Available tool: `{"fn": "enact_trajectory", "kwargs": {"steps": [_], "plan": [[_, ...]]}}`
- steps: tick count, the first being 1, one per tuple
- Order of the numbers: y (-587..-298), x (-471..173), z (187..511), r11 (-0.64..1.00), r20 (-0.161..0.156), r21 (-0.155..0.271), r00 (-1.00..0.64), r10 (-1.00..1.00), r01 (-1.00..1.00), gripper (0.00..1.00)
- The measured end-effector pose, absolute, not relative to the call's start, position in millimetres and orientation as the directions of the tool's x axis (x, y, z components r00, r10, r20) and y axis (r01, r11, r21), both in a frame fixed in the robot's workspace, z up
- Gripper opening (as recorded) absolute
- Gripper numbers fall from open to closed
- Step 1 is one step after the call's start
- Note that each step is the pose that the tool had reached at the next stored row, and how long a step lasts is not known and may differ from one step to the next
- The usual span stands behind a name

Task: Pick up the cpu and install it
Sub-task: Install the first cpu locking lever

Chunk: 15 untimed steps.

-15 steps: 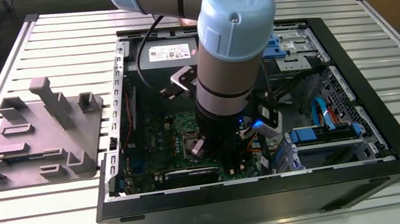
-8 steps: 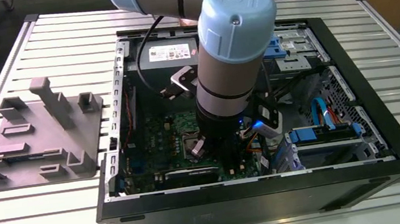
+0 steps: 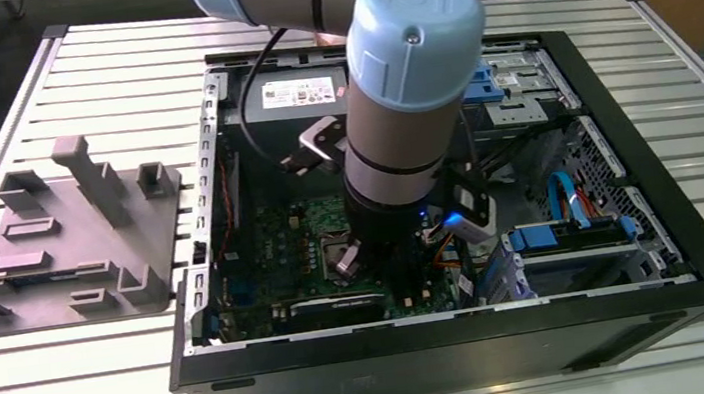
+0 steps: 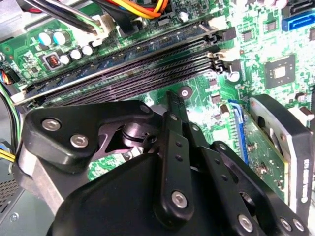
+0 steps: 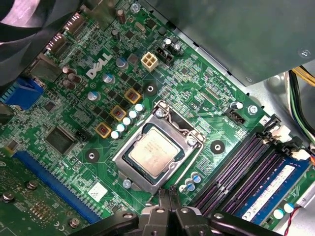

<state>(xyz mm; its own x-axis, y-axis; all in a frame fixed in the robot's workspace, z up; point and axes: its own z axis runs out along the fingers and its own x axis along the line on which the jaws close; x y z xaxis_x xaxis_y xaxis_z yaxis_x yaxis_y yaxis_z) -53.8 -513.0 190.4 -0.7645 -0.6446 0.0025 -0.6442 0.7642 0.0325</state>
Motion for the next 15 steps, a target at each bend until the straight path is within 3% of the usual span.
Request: {"fn": "enact_trajectory", "kwargs": {"steps": [15], "plan": [[-513.5,-54.9,197.8,0.791,0.007,0.027,-0.791,-0.611,-0.611,0.1]]}}
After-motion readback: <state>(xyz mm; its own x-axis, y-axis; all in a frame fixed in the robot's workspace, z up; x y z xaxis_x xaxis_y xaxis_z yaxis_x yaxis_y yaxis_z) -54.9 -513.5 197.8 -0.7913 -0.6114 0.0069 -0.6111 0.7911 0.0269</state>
